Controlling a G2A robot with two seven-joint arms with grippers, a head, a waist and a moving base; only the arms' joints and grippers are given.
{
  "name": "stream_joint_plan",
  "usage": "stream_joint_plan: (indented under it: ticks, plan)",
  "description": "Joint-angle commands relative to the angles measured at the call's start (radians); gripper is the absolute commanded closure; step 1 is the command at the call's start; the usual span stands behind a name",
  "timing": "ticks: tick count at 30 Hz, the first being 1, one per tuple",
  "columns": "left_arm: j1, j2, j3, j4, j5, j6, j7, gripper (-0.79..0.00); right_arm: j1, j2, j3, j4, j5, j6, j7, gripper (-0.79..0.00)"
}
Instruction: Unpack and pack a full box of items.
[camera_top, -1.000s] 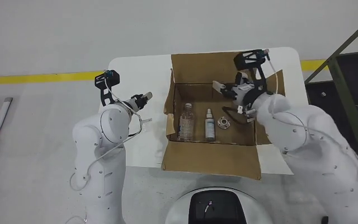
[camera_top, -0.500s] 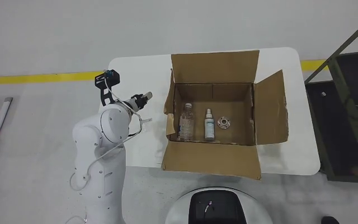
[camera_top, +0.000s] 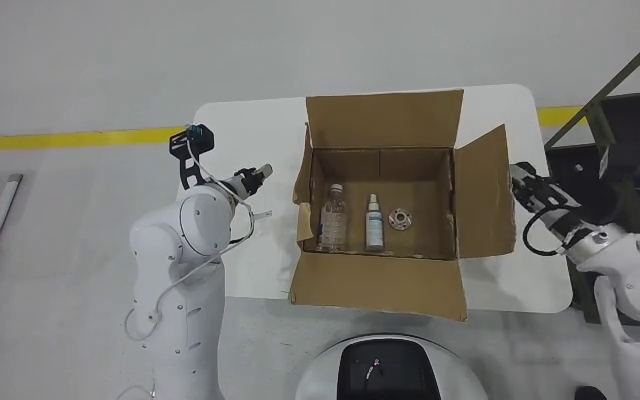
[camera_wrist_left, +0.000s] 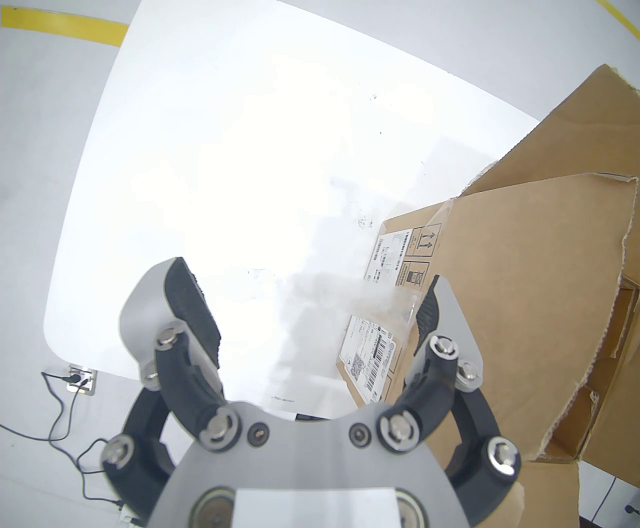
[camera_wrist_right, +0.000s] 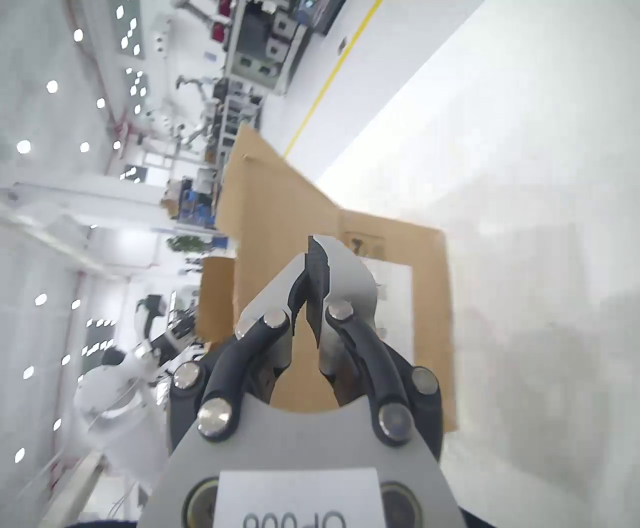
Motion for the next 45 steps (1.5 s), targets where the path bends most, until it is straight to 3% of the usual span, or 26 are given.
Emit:
stream_joint_plan:
  ticks: [1, 8, 18, 23, 28, 29, 31, 39, 45]
  plan:
    - [0.000, 0.000, 0.000, 0.000, 0.000, 0.000, 0.000, -0.785, 0.021, 0.003, -0.037, 0.005, 0.018, -0.022, 0.060, 0.000]
    - [0.000, 0.000, 0.000, 0.000, 0.000, 0.000, 0.000, -0.785, 0.101, 0.020, -0.170, 0.032, -0.116, -0.034, 0.236, 0.000]
    - [0.000, 0.000, 0.000, 0.000, 0.000, 0.000, 0.000, -0.785, 0.199, 0.041, -0.308, 0.055, -0.396, 0.017, 0.373, 0.000]
    - [0.000, 0.000, 0.000, 0.000, 0.000, 0.000, 0.000, -0.785, 0.208, 0.044, -0.298, 0.031, -0.388, 0.029, 0.315, 0.000]
    - [0.009, -0.001, 0.000, 0.002, -0.013, -0.001, 0.014, -0.785, 0.176, 0.045, -0.211, -0.013, -0.351, 0.060, 0.180, 0.000]
    - [0.020, -0.002, 0.001, 0.001, -0.043, -0.004, 0.032, -0.400, 0.168, 0.046, -0.190, -0.019, -0.348, 0.073, 0.159, 0.000]
    - [0.033, -0.006, 0.005, 0.001, -0.111, -0.006, 0.051, 0.000, 0.150, 0.048, -0.148, -0.034, -0.340, 0.090, 0.122, 0.000]
    - [0.039, -0.017, 0.092, 0.007, -0.246, -0.062, 0.099, 0.000, 0.064, 0.046, -0.023, -0.019, -0.289, 0.189, -0.040, 0.000]
    - [0.025, -0.026, 0.157, 0.012, -0.354, -0.098, 0.109, 0.000, 0.137, 0.041, -0.036, 0.115, -0.173, 0.207, -0.099, 0.000]
